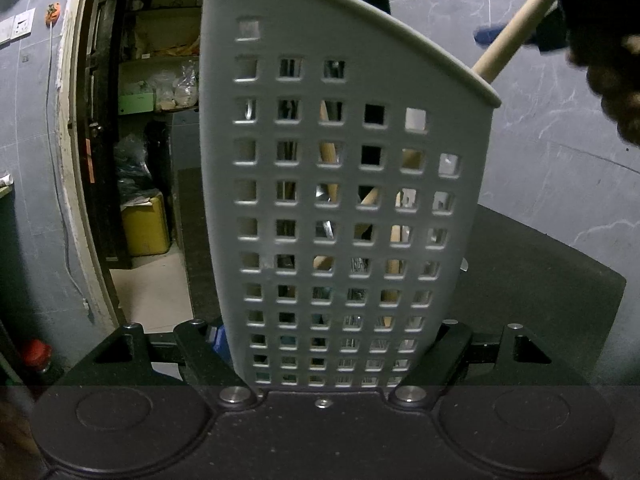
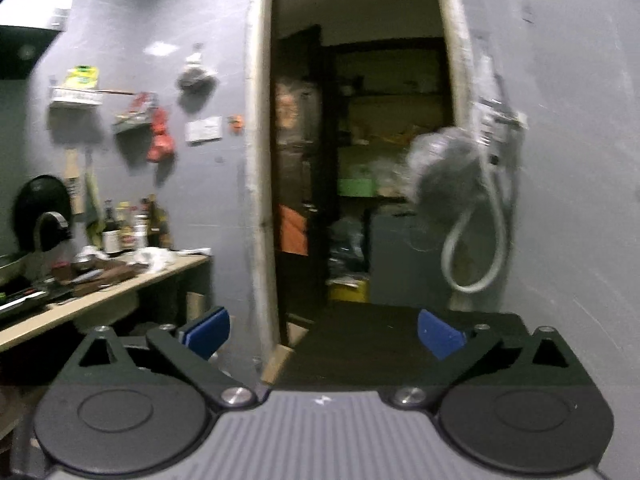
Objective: Organize utensils
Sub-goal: 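Open the right tool over the basket to drop the scissors in, then lower the open right tool onto the green-handled knife on the table, then close the right tool on the green knife handle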
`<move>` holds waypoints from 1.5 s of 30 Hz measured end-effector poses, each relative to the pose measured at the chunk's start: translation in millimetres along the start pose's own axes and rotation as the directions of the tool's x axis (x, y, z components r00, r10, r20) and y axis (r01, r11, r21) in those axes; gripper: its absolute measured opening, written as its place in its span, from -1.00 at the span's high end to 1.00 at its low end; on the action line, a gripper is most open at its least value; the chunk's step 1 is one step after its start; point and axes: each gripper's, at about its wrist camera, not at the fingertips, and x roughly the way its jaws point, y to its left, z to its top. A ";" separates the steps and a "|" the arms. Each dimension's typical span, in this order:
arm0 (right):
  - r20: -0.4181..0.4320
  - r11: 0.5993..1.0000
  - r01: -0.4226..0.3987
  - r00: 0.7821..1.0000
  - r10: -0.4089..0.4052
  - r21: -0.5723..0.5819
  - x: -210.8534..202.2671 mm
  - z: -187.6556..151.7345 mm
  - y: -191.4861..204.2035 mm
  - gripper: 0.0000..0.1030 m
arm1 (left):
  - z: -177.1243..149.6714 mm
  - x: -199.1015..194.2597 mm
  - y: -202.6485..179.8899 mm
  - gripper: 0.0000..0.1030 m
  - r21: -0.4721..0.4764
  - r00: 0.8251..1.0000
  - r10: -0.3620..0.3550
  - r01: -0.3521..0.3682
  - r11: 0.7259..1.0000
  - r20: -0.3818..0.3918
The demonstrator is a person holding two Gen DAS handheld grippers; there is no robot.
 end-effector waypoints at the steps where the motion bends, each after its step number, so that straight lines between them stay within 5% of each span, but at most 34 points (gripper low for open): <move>1: -0.015 1.000 0.023 1.000 -0.023 0.016 3.4 -4.4 -6.2 -0.99 | 0.0 -0.4 -0.2 -0.57 -0.001 1.000 0.000 0.000 1.000 0.001; 4: -0.097 0.989 0.125 0.988 -0.117 0.080 19.3 -18.0 -28.7 -0.99 | 0.3 0.1 -0.6 -0.57 -0.004 1.000 0.003 -0.003 1.000 -0.001; 10: -0.342 0.947 0.265 0.920 -0.191 0.182 79.1 -53.4 -82.7 -0.99 | 0.7 0.1 -1.8 -0.57 -0.002 1.000 0.005 -0.005 1.000 -0.002; 17: -0.457 0.885 0.374 0.861 -0.221 0.277 132.2 -83.4 -130.0 -0.99 | 1.0 0.0 -1.4 -0.57 -0.004 1.000 0.003 -0.003 1.000 -0.001; 23: -0.523 0.879 0.413 0.817 -0.243 0.237 163.1 -100.0 -134.9 -0.99 | 1.0 0.0 -1.6 -0.57 -0.002 1.000 0.004 -0.004 1.000 -0.002; 34: -0.541 0.879 0.418 0.806 -0.242 0.229 179.4 -115.4 -132.3 -0.99 | 2.8 1.5 -3.7 -0.58 0.005 1.000 0.007 -0.007 1.000 -0.012; 41: -0.498 0.905 0.415 0.806 -0.319 0.092 183.4 -123.4 -114.9 -0.91 | 3.1 1.8 -5.6 -0.58 0.008 1.000 0.008 -0.008 1.000 -0.014; 45: -0.450 0.921 0.382 0.837 -0.311 0.073 182.1 -127.3 -107.5 -0.76 | 3.4 2.4 -5.6 -0.61 0.013 1.000 0.004 -0.003 1.000 -0.019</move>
